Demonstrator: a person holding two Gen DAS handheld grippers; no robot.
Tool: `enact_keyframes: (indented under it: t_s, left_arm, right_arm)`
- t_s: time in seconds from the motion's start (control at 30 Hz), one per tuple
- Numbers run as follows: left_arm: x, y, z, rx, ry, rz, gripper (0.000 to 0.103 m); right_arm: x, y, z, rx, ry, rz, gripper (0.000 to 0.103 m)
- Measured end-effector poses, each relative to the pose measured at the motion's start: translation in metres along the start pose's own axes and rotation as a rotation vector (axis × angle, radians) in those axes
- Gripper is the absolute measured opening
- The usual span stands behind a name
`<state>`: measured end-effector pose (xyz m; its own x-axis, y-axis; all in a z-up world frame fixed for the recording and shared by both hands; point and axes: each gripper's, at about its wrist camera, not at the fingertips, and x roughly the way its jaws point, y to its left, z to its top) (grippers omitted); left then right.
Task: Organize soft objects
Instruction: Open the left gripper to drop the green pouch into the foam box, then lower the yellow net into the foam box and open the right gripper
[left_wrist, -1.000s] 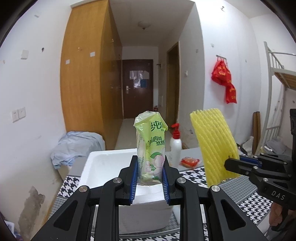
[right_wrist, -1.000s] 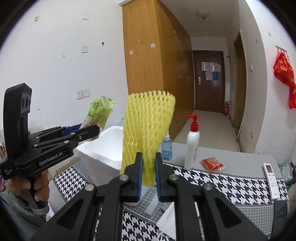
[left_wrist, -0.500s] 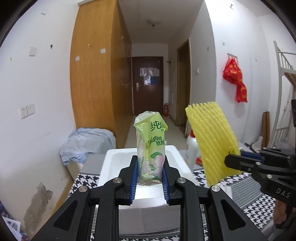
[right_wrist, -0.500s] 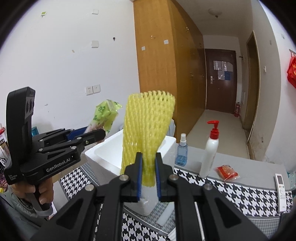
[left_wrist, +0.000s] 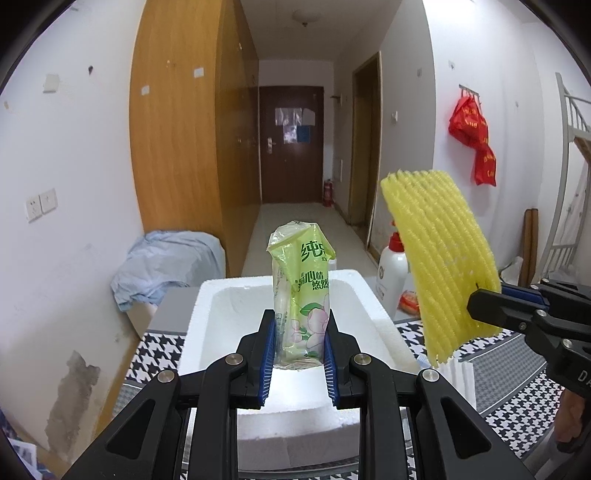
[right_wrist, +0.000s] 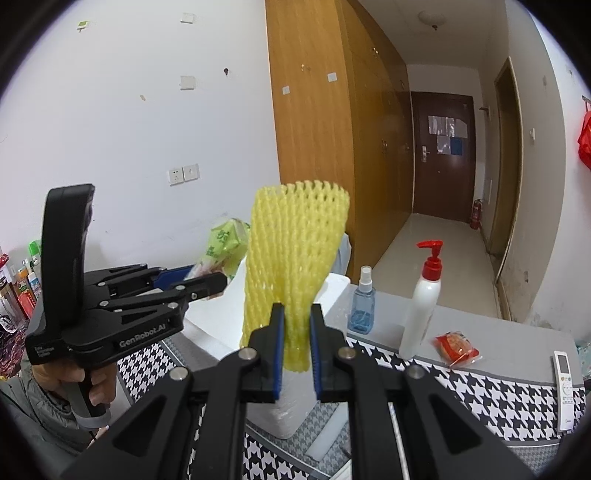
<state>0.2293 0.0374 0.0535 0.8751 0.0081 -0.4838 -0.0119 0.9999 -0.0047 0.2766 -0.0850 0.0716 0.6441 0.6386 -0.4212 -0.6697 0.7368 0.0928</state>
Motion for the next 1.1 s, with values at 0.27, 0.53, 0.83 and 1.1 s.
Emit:
enact_keyframes:
  t_s: [0.27, 0.53, 0.83, 1.1]
  left_arm:
    - [0.008, 0.014, -0.001, -0.025, -0.001, -0.015, 0.067]
    - [-0.024, 0.030, -0.010, -0.057, -0.115, 0.051, 0.102]
    - [-0.046, 0.044, -0.021, -0.052, -0.163, 0.153, 0.102]
    - [-0.056, 0.063, -0.032, -0.093, -0.172, 0.205, 0.102]
  right_arm:
    - [0.004, -0.001, -0.001, 0.000, 0.014, -0.022, 0.016]
    - [0.005, 0.001, 0.000, 0.000, 0.017, -0.020, 0.016]
    - [0.015, 0.009, 0.001, -0.020, 0.032, -0.001, 0.016]
    - [0.031, 0.024, 0.007, -0.068, 0.056, 0.020, 0.016]
